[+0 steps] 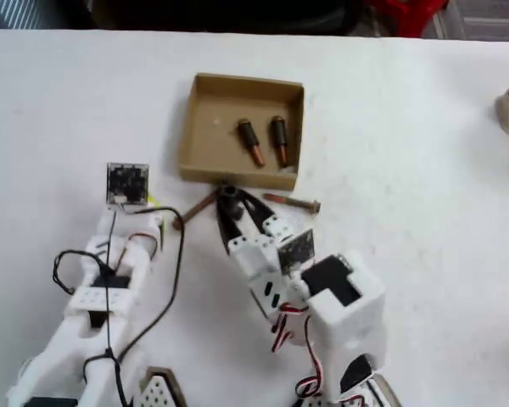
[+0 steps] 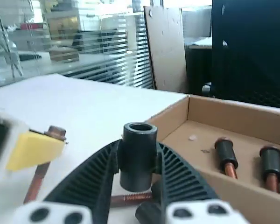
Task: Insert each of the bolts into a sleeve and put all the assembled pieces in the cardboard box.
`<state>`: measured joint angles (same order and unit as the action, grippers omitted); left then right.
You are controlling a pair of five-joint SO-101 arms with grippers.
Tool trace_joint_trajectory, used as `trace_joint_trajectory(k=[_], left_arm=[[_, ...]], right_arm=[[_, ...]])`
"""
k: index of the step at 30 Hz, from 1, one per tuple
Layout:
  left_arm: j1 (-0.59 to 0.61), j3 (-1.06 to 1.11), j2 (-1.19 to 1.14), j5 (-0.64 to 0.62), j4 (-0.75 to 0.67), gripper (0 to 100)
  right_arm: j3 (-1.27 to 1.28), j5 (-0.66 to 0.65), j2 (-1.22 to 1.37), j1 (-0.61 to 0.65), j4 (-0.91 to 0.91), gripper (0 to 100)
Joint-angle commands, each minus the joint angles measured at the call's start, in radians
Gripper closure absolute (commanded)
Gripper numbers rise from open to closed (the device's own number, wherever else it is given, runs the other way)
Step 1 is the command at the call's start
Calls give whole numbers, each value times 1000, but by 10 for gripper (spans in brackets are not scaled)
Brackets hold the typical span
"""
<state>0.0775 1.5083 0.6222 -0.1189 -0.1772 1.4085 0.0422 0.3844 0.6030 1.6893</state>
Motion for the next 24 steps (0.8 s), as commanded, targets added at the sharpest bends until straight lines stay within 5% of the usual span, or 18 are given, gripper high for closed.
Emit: trace_joint_trajectory(k=[1,17,24], left_arm=[[7,-6,41,-6,-40,979],[1,-14,44,-6,-43,979],[-77,-15,50,-55,-252,980]], right_arm=[[6,3,1,5,50,982],[226,9,-111,16,48,982],[222,3,-110,51,47,982]])
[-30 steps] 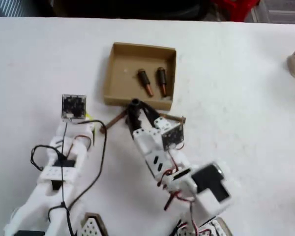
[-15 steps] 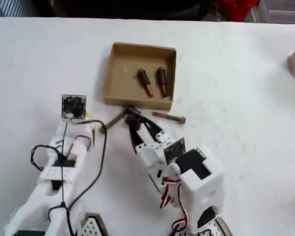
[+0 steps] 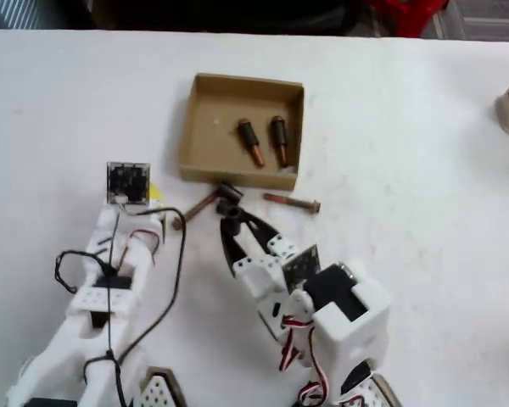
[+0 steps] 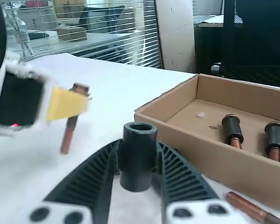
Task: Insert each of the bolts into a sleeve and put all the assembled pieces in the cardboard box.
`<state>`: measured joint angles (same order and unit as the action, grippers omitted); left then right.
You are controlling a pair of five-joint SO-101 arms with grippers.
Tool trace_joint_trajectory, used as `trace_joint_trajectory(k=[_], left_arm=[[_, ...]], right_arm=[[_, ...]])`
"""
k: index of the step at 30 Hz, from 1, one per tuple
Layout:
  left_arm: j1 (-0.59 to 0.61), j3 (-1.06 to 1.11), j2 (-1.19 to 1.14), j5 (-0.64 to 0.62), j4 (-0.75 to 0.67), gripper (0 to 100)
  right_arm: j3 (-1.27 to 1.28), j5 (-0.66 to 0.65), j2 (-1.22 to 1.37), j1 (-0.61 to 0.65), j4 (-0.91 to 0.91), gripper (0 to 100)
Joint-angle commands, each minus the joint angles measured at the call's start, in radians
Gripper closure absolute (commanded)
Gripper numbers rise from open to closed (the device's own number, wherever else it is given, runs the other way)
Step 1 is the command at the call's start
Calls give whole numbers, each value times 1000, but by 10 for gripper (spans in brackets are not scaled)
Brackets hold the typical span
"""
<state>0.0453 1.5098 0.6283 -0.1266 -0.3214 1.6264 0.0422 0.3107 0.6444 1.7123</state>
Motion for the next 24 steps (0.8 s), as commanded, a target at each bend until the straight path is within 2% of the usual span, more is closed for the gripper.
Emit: trace_joint_trajectory(k=[1,8,12,19,22,24], left_arm=[[-58,-15,44,-77,-140,980],[-99,-14,44,-120,-393,980],[-101,-14,44,-120,-474,980],[-185,20,71,-124,-479,980],[-240,63,177,-127,-473,980],[-254,77,271,-129,-404,980]], right_arm=[[5,3,-36,10,24,982],[2,3,-36,7,24,982],[2,3,-36,7,24,982],[-14,3,-36,4,13,982],[-15,3,-36,4,4,982],[-15,3,-36,4,4,982]])
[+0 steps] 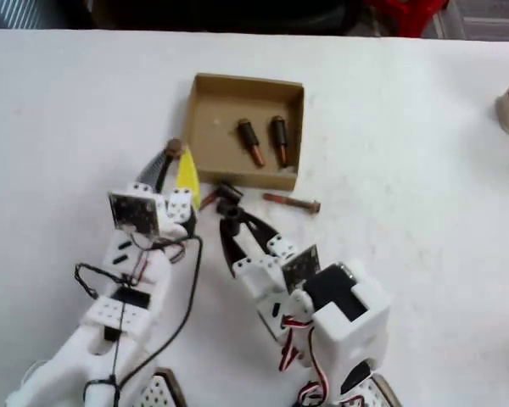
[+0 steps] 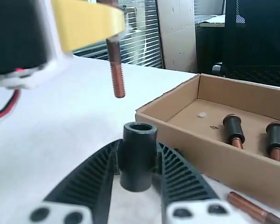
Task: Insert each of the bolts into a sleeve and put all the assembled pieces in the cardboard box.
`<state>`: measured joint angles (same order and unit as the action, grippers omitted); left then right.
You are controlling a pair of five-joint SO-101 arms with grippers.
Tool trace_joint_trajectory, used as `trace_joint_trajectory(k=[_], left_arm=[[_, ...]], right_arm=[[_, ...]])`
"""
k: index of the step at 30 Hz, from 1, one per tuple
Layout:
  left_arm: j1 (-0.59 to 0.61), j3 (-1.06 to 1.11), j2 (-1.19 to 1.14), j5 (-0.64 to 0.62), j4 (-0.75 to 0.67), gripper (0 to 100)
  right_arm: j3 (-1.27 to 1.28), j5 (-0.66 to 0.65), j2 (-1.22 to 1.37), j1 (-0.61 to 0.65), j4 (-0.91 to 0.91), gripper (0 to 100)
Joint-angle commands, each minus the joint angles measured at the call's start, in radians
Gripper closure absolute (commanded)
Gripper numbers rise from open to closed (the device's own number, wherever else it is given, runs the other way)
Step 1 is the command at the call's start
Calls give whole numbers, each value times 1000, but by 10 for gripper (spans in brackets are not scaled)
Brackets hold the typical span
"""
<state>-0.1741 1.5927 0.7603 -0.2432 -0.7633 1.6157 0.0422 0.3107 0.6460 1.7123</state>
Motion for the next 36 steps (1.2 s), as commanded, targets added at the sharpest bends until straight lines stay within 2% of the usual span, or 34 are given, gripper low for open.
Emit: trace_joint_trajectory(k=[1,4,7,10,12,16,23,30,36], left_arm=[[-36,-6,186,-12,101,980],[-50,-6,341,-15,290,980],[-79,-9,519,-81,453,980],[-125,-48,665,-118,677,979],[-154,-66,730,-124,766,979],[-163,-71,733,-123,773,979],[-168,-158,588,-126,740,979],[-271,-261,407,-126,746,979],[-271,-258,377,-126,747,979]], right_arm=[[-5,3,-36,2,4,982],[-5,3,-36,2,2,982],[-5,3,-36,5,2,982],[-5,3,-36,5,2,982],[-3,3,-36,7,2,982],[-2,3,-36,8,2,982],[3,2,-36,28,2,982],[3,2,-36,27,2,982],[3,2,-36,25,2,982]])
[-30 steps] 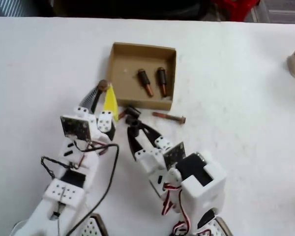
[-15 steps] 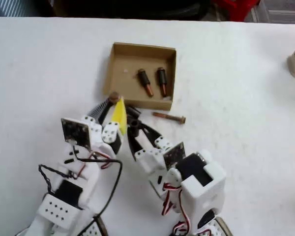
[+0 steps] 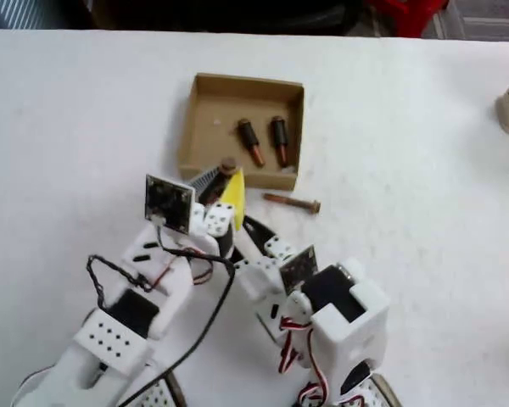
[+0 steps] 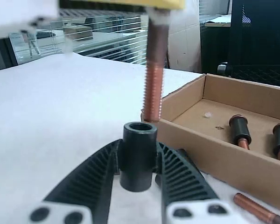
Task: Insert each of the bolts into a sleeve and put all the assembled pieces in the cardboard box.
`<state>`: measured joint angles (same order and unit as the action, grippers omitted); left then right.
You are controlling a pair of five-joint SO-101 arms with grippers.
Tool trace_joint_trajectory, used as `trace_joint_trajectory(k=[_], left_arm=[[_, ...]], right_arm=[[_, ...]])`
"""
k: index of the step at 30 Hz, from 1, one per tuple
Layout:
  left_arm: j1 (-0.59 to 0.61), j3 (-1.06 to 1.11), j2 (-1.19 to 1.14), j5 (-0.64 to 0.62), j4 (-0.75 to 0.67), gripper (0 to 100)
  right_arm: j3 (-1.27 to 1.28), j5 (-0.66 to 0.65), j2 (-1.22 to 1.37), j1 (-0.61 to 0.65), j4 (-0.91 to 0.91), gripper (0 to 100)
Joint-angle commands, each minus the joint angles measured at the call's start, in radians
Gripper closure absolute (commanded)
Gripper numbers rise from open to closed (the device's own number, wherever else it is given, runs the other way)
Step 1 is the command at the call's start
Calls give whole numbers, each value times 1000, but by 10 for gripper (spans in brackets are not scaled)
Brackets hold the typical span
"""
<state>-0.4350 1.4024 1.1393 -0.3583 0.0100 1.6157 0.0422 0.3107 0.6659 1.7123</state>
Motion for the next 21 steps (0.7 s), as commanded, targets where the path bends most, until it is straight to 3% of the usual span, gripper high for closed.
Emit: trace_joint_trajectory(k=[1,7,17,21], left_arm=[[-10,-66,-4,-11,-25,979],[-18,-71,-1,-11,71,979],[-18,-69,-1,-11,80,979],[-35,-118,1,-11,206,979]], right_arm=[[3,2,-36,5,2,982],[3,2,-36,4,2,982],[3,2,-36,-12,4,982],[0,2,-36,-28,5,982]])
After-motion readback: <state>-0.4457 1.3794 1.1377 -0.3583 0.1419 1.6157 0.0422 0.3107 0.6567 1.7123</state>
